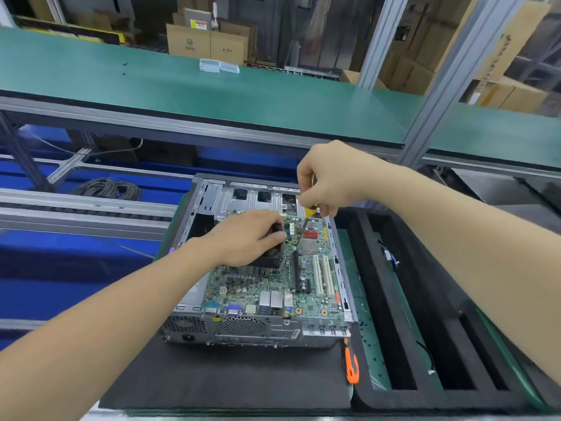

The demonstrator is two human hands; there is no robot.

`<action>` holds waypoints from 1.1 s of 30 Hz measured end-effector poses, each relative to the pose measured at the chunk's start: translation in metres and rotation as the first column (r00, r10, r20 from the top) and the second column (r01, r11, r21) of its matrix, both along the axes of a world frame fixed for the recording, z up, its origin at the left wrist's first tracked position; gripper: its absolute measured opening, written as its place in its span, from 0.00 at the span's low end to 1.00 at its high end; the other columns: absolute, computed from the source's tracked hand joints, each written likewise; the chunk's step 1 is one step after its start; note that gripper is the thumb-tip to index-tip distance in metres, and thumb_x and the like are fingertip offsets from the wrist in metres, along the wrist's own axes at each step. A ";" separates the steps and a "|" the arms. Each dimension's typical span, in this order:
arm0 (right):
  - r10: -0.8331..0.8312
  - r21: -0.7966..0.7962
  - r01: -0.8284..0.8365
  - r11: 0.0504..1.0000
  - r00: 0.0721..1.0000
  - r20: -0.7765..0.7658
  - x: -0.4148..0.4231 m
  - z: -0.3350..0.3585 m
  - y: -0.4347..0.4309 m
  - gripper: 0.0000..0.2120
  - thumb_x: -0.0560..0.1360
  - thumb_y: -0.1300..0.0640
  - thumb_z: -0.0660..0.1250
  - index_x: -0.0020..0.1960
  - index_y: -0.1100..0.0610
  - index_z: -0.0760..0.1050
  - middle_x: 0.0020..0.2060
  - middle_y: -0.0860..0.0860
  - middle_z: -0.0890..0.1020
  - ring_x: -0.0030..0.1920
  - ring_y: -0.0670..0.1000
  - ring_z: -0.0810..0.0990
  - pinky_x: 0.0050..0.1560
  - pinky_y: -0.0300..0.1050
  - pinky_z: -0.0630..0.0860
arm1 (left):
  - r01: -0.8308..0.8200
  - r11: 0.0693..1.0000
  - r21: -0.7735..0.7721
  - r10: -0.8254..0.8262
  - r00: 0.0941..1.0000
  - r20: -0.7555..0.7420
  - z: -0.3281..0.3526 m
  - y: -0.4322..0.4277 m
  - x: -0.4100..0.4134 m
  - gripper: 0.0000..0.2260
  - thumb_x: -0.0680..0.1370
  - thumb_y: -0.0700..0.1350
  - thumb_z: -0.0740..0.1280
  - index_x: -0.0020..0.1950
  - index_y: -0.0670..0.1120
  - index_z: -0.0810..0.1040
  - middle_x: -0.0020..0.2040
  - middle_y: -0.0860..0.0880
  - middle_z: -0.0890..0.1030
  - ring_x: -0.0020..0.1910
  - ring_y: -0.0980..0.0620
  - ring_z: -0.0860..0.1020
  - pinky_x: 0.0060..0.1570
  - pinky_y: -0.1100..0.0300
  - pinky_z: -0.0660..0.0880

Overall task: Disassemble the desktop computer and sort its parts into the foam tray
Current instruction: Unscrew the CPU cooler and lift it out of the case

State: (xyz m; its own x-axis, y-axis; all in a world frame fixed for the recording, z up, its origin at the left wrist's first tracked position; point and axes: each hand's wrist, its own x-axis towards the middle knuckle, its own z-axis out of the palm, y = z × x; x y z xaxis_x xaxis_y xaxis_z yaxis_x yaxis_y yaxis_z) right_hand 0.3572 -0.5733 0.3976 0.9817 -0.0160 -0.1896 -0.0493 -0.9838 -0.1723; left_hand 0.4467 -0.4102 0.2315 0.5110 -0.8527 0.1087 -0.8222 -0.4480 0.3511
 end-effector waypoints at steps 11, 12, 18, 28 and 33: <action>-0.021 0.060 0.018 0.998 0.998 0.054 -0.015 -0.015 -0.016 0.04 0.76 0.58 0.69 0.44 0.58 0.80 0.27 0.48 0.85 0.28 0.44 0.85 0.34 0.38 0.79 | -0.140 0.984 -0.112 0.134 0.989 -0.060 -0.010 -0.003 -0.003 0.05 0.85 0.54 0.58 0.54 0.60 0.74 0.46 0.58 0.80 0.41 0.56 0.78 0.34 0.57 0.69; -0.022 0.061 0.019 0.998 0.998 0.052 -0.015 -0.016 -0.017 0.04 0.76 0.58 0.69 0.44 0.58 0.80 0.27 0.49 0.85 0.28 0.44 0.85 0.33 0.38 0.79 | -0.156 0.983 -0.101 0.149 0.986 -0.076 -0.009 -0.004 -0.002 0.06 0.85 0.53 0.58 0.54 0.60 0.75 0.45 0.58 0.80 0.40 0.57 0.77 0.33 0.57 0.69; -0.017 0.080 0.012 0.997 0.998 0.060 -0.016 -0.019 -0.020 0.03 0.75 0.58 0.70 0.43 0.57 0.80 0.26 0.49 0.84 0.27 0.44 0.84 0.33 0.38 0.78 | -0.134 0.989 -0.054 0.128 0.986 -0.109 -0.003 -0.006 -0.002 0.06 0.86 0.51 0.58 0.56 0.57 0.74 0.44 0.57 0.79 0.43 0.51 0.77 0.40 0.52 0.73; 0.020 0.080 -0.026 0.996 0.997 0.080 -0.010 -0.021 -0.006 0.03 0.74 0.57 0.70 0.42 0.56 0.81 0.26 0.49 0.84 0.27 0.45 0.84 0.32 0.37 0.77 | -0.058 0.997 0.059 0.069 0.977 -0.204 0.009 -0.007 0.001 0.08 0.87 0.50 0.55 0.59 0.53 0.72 0.35 0.56 0.76 0.38 0.54 0.75 0.43 0.51 0.71; 0.028 0.068 -0.032 0.997 0.998 0.061 -0.008 -0.020 -0.002 0.04 0.75 0.55 0.70 0.42 0.55 0.81 0.27 0.49 0.84 0.28 0.45 0.85 0.31 0.35 0.76 | -0.057 0.988 -0.142 0.014 0.957 -0.291 0.018 -0.006 -0.004 0.11 0.86 0.43 0.61 0.63 0.53 0.80 0.48 0.62 0.82 0.38 0.71 0.76 0.39 0.73 0.69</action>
